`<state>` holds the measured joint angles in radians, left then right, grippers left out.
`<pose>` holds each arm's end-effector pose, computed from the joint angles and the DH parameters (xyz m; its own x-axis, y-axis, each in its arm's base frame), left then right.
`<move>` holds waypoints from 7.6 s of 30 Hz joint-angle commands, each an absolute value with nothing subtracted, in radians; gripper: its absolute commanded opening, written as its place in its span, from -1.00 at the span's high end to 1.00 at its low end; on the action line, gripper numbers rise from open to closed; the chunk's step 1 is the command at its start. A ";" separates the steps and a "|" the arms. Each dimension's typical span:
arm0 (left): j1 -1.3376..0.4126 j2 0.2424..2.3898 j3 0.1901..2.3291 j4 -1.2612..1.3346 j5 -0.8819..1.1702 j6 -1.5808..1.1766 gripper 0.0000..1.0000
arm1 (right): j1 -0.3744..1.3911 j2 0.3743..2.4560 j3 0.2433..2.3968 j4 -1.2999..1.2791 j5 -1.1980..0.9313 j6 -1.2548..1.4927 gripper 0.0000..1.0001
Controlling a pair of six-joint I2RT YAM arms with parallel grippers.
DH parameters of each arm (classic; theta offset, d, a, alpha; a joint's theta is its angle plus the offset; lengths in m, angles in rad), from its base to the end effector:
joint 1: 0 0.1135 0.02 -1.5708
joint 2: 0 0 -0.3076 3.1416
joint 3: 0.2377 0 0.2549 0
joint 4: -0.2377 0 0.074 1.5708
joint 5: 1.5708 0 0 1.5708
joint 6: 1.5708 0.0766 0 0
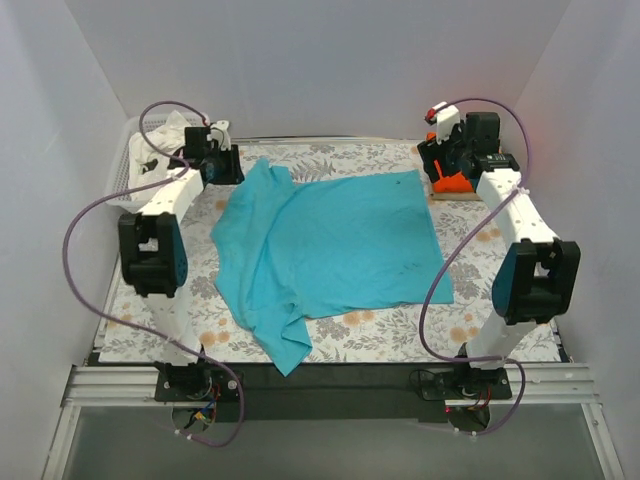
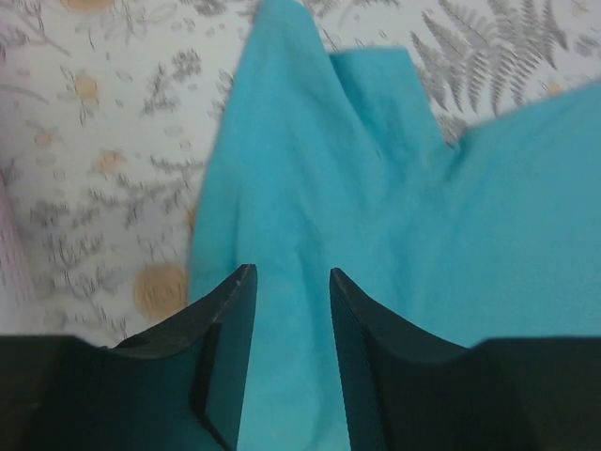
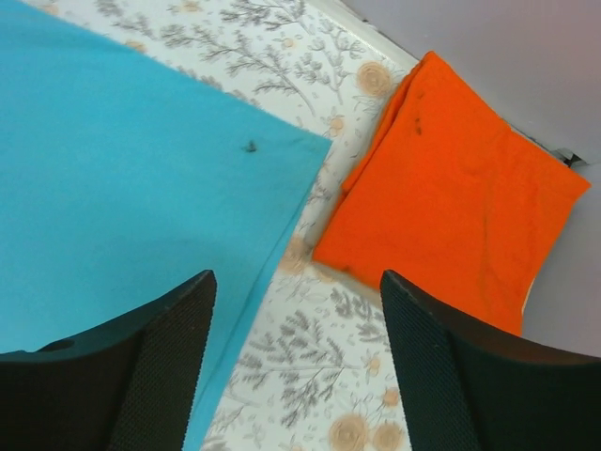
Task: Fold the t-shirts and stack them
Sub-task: Flatten the tshirt out
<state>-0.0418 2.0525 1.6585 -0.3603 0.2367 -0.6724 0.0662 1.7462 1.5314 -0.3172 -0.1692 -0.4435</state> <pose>0.5213 -0.0398 0.2448 -0.6669 -0.5781 -0.4701 -0.2608 0.7721 -0.5795 0.4555 0.0431 0.3464 -0.3671 -0.4482 -0.8151 -0.4069 0.8653 -0.2926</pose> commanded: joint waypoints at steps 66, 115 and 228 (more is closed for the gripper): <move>0.043 1.422 0.738 -0.496 0.048 -0.419 0.47 | 0.121 1.549 0.787 -0.673 -0.127 -0.706 0.55; 0.109 1.384 0.871 -0.589 0.244 -0.377 0.51 | 0.124 1.508 0.795 -0.710 -0.117 -0.710 0.78; -0.744 1.336 0.738 -0.783 0.210 -0.146 0.51 | 0.166 1.540 0.942 -0.788 -0.199 -0.661 0.73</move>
<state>-0.7418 1.3338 0.7597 -0.8631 0.2836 -0.1894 0.1642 1.5375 0.9073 -0.7891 -0.1894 -0.6609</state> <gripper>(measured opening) 0.250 0.135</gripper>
